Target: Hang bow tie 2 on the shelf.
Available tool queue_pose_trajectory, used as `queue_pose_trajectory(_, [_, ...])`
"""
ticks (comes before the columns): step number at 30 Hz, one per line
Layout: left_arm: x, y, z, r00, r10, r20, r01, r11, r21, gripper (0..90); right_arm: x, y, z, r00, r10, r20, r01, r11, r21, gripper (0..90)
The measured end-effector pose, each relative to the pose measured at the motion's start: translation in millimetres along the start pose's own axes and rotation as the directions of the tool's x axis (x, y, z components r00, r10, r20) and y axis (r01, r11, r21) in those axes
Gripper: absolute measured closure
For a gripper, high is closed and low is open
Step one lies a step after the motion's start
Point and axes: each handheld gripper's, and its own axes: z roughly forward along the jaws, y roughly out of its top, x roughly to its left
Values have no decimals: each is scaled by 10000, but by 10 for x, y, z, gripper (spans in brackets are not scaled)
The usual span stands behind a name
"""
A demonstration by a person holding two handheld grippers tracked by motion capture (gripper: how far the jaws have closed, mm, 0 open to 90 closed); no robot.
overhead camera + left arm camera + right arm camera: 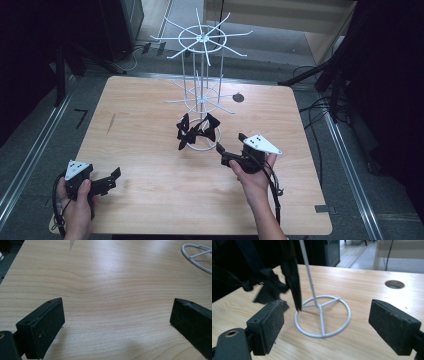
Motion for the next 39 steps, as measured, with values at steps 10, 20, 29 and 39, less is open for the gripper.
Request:
queue_pose_trajectory(10, [-4, 1, 0, 10000, 19, -28, -19, 10000, 4, 0, -167, -160, -122, 9997, 73, 243, -78, 9998, 194, 131])
queue_pose_trajectory(20, [-10, 0, 1, 10000, 31, -59, -31, 10000, -15, 0, -377, -319, -286, 9973, 246, 693, -272, 9990, 366, 131])
queue_pose_trajectory(29, [-10, -1, 0, 10000, 77, -58, -77, 10000, -22, 0, -552, -444, -434, 9948, 232, 996, -284, 9983, 516, 131])
queue_pose_trajectory(39, [-11, -1, 0, 10000, 77, -54, -77, 10000, -21, 0, -678, -508, -550, 9920, 194, 1249, -279, 9974, 666, 132])
